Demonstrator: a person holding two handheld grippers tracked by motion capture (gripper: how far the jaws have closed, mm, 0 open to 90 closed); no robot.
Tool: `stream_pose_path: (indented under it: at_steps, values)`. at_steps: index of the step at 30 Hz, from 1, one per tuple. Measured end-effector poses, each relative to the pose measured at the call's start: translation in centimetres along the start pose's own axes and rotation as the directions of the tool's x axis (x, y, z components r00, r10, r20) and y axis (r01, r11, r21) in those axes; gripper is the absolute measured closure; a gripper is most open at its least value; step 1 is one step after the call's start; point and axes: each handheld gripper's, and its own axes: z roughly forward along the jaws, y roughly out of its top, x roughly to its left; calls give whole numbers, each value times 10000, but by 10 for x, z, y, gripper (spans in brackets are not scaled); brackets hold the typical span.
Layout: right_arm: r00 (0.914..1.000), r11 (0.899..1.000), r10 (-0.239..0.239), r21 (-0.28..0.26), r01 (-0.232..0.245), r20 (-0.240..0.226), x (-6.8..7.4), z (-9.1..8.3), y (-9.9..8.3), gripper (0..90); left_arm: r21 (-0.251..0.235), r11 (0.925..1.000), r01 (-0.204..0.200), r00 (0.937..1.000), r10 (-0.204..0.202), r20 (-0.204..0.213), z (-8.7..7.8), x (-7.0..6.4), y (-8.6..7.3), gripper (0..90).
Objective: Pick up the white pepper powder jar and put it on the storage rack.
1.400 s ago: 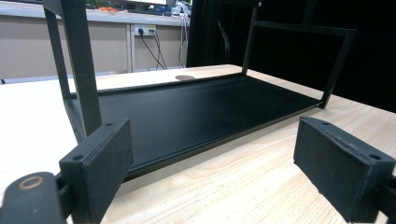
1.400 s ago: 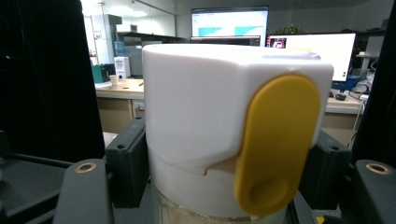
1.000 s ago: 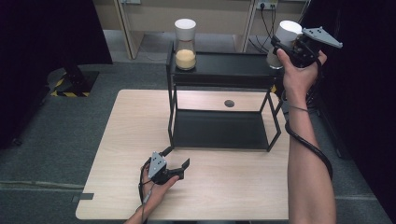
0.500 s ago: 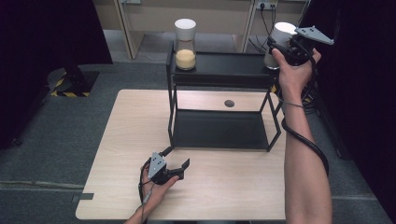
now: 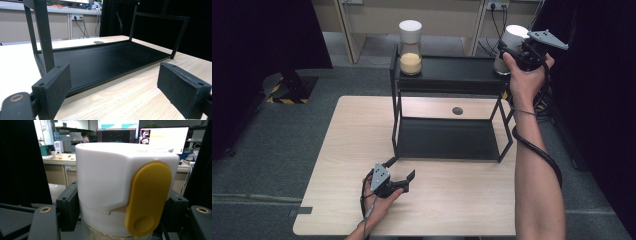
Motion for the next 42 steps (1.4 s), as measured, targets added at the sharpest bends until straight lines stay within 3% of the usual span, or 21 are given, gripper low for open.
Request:
stream_pose_path:
  at_steps: [8,19,23,42]
  values:
    - [9993,9990,374,-234,-375,-69,0,-6,-3,155,-2,10000,-31,10000,31,-15,0,-1,0,114]
    - [9980,9980,201,-581,-236,-605,-5,-29,-9,98,-32,10000,-27,10000,27,-11,0,-1,-1,114]
    - [9981,9974,53,-710,-96,-608,-5,-38,-12,91,-15,10000,-58,10000,58,-13,0,-1,0,114]
    - [9926,9933,168,-1114,-304,-1205,4,-96,-72,52,-38,10000,2,10000,-2,-36,0,-1,-1,114]
